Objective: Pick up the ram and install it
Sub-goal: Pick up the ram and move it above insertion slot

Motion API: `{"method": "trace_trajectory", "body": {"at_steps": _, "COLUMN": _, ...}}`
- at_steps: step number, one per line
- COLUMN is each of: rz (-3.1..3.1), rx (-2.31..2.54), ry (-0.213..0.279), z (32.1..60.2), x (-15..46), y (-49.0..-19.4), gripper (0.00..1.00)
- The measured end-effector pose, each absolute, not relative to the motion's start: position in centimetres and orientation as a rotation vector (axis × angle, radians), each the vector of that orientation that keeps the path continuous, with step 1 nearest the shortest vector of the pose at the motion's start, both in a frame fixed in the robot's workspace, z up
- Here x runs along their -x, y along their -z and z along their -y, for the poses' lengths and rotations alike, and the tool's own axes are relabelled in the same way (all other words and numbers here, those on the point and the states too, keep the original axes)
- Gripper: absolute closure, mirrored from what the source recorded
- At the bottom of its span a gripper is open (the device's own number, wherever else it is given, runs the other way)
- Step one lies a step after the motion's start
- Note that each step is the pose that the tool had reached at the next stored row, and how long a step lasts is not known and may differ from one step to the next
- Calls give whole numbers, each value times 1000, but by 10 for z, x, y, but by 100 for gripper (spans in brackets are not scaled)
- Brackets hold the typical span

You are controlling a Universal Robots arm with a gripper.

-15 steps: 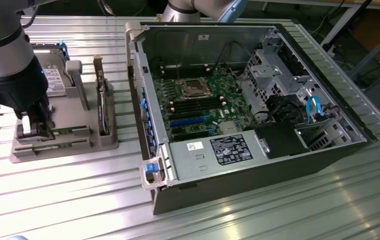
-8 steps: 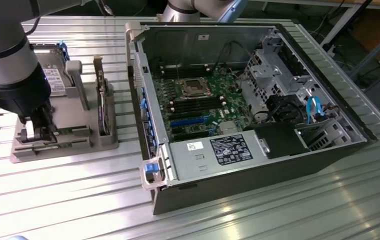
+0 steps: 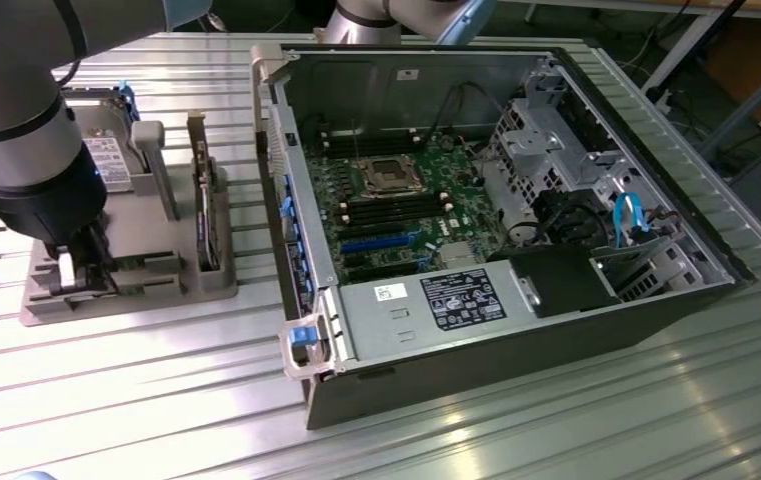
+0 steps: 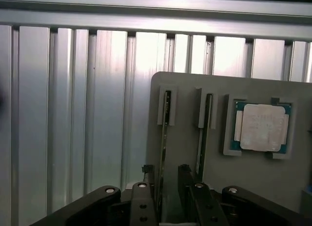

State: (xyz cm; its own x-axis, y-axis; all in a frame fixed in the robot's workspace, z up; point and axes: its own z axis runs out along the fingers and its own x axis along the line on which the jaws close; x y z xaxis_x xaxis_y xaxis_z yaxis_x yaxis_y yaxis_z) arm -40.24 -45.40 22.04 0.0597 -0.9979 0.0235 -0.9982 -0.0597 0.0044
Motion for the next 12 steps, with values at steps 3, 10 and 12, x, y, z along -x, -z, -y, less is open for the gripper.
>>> {"method": "trace_trajectory", "body": {"at_steps": 3, "rz": 2142, "rx": -2273, "ry": -24, "z": 454, "x": 404, "y": -214, "gripper": 67}}
{"method": "trace_trajectory", "body": {"at_steps": 10, "rz": 2144, "rx": -2271, "ry": -24, "z": 454, "x": 404, "y": -204, "gripper": 67}}
{"method": "trace_trajectory", "body": {"at_steps": 12, "rz": 2147, "rx": -2269, "ry": -24, "z": 454, "x": 404, "y": -200, "gripper": 67}}
